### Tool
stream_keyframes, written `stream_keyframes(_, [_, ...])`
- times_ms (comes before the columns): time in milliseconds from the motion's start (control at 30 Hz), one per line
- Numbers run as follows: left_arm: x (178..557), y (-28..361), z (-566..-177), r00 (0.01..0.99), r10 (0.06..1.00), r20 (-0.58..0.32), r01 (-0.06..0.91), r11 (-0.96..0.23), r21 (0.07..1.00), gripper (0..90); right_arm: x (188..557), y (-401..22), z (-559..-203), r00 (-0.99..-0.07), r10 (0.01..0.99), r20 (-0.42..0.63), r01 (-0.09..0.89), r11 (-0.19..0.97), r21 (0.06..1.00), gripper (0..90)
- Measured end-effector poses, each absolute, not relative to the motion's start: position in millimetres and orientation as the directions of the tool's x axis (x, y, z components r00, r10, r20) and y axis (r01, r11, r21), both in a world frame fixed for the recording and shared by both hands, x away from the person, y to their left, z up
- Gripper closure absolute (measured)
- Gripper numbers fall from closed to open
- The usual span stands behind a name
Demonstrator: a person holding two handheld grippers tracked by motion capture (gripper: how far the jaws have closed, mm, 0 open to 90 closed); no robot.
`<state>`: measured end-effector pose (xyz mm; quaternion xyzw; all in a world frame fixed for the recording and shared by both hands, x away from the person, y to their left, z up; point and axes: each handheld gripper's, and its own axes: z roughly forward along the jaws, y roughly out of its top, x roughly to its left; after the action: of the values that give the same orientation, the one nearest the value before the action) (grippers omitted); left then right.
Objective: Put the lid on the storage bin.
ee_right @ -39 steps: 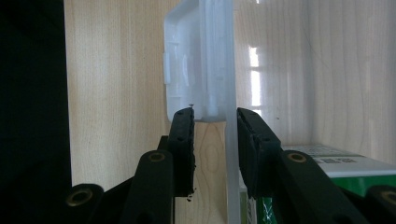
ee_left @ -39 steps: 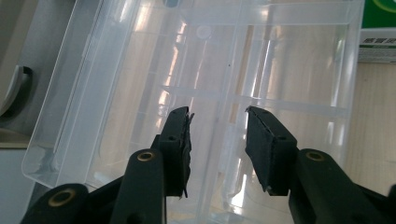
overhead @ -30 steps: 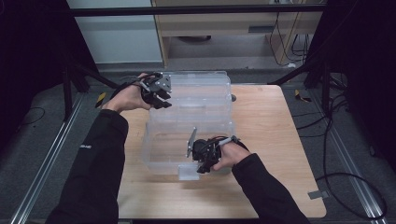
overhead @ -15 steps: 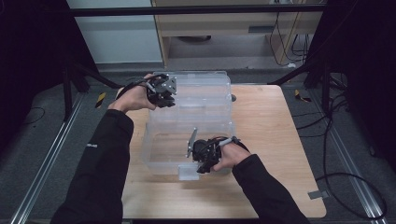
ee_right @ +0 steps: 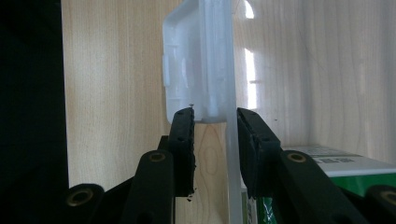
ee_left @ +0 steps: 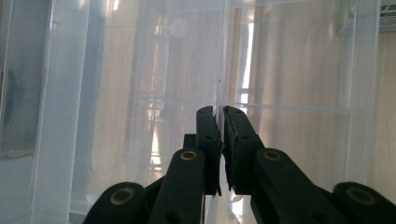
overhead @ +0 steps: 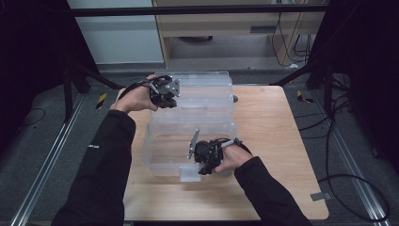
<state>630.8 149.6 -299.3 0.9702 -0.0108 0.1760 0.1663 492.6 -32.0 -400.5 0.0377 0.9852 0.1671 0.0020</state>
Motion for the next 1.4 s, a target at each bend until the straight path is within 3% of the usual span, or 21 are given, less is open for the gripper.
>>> stream_keyframes(267, [626, 146, -296, 0.939, 0.018, 0.345, -0.087, -0.954, 0.286, 87.5, 492, -32, -401, -0.997, 0.079, 0.008, 0.077, 0.94, 0.332, 69.1])
stream_keyframes(1400, [571, 149, -286, 0.931, -0.032, 0.364, -0.148, -0.943, 0.296, 88.6, 489, -34, -402, -0.996, 0.088, -0.003, 0.081, 0.936, 0.344, 69.1])
